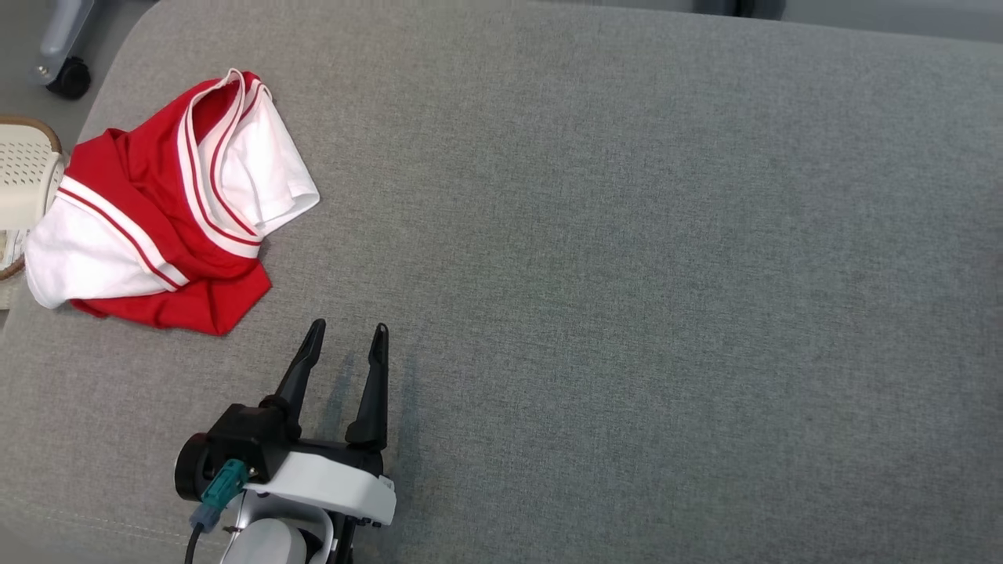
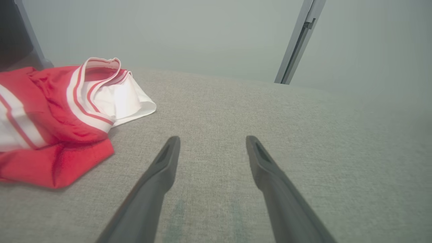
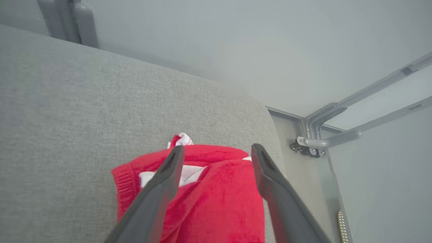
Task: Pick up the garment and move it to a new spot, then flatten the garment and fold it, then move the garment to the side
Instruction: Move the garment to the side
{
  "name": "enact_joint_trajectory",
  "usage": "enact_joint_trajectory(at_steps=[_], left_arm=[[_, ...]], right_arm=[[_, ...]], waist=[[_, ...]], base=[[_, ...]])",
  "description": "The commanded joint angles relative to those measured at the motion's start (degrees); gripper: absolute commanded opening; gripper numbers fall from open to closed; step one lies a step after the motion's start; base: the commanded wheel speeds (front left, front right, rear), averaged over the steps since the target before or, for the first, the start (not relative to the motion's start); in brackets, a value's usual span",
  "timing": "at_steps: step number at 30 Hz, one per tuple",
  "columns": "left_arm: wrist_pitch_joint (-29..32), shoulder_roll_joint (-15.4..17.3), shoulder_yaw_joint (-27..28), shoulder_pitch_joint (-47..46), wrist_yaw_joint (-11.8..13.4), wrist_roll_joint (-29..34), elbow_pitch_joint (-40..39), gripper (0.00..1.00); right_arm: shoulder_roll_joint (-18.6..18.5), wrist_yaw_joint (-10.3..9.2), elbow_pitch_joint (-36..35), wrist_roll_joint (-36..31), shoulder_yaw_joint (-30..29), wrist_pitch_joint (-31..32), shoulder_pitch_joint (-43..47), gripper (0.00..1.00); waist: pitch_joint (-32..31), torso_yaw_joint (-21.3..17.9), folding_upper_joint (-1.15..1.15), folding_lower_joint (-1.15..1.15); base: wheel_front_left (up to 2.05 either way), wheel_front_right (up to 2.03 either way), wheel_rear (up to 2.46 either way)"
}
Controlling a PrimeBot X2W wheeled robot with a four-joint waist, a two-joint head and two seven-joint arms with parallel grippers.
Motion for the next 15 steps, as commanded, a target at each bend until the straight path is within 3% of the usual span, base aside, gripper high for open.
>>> enact_joint_trajectory(at_steps=[1, 7, 15], left_arm=[[-0.11, 0.23, 0.22, 0.78, 0.32, -0.29, -0.12, 1.0], [-0.11, 0.23, 1.73, 1.94, 0.52, 0.06, -0.67, 1.0], [-0.1, 0.22, 8.0, 2.06, 0.43, 1.42, -1.9, 1.0]], right_arm=[[1.01, 0.0, -0.99, 1.07, -0.48, -1.3, 0.75, 1.0], [5.21, 0.0, -5.32, 5.5, -1.91, -5.4, 4.03, 1.0], [13.09, 0.0, -13.52, 12.49, -4.35, -16.53, 11.54, 1.0]], waist=[[-1.27, -0.15, 0.0, 0.0], [-4.59, -0.82, 0.0, 0.0], [-8.32, -2.84, 0.0, 0.0]], base=[[0.0, 0.0, 0.0], [0.0, 0.0, 0.0], [0.0, 0.0, 0.0]])
